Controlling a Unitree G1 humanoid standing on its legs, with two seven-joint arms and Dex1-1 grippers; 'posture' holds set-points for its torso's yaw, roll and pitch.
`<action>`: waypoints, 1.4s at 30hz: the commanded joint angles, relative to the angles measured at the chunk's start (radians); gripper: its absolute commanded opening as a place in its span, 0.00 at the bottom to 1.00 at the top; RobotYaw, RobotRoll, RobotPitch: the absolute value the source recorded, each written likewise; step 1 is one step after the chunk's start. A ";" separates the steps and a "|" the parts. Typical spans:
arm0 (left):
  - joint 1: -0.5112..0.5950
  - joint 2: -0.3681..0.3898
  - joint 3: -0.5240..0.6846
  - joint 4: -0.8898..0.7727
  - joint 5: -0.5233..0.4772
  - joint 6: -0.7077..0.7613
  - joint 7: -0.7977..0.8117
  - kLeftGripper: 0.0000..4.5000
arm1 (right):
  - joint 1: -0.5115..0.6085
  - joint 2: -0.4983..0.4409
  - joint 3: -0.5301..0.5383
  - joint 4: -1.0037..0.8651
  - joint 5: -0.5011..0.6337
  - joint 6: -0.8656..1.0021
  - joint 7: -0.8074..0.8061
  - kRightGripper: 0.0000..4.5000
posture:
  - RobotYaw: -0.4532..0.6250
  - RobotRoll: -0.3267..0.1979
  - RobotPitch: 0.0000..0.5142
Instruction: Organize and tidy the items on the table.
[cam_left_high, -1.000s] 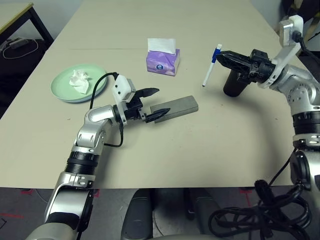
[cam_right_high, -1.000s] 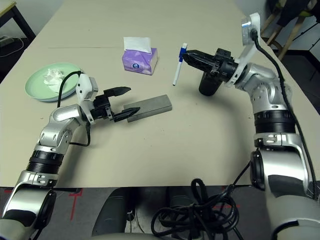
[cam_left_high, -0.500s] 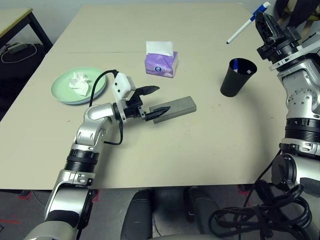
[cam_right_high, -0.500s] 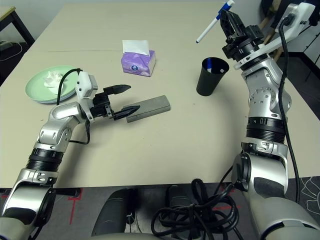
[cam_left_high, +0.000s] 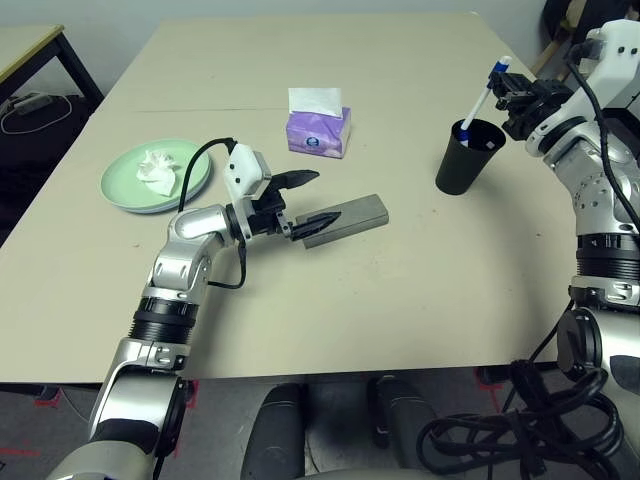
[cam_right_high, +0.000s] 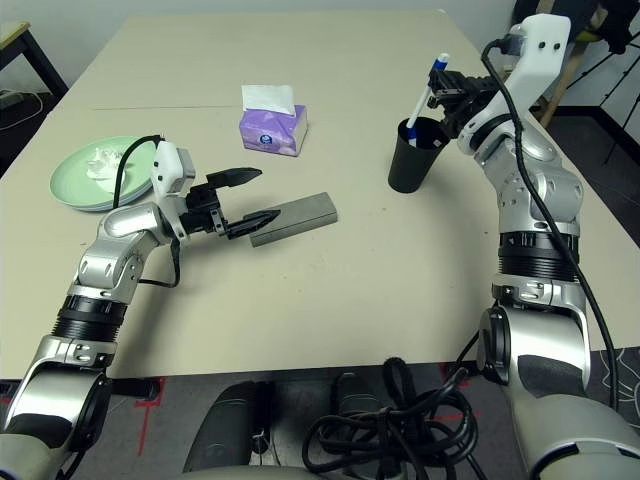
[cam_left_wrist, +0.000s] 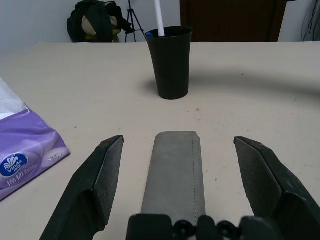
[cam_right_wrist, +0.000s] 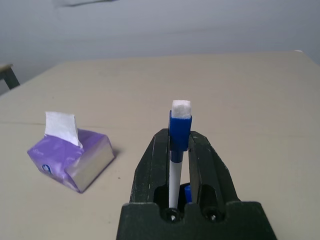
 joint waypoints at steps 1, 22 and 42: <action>0.005 0.005 -0.007 0.004 0.010 -0.003 -0.003 1.00 | 0.022 -0.015 0.009 -0.037 -0.014 0.027 0.001 0.09 | 0.49 0.62 0.16; -0.013 -0.002 -0.014 0.033 0.014 -0.014 -0.009 1.00 | 0.068 -0.031 0.026 -0.108 -0.049 0.106 0.009 0.75 | 0.47 0.62 0.16; -0.036 -0.094 0.137 0.065 0.068 -0.020 0.427 1.00 | 0.311 0.136 -0.022 -0.083 0.052 -0.419 0.285 0.99 | 0.48 0.62 0.17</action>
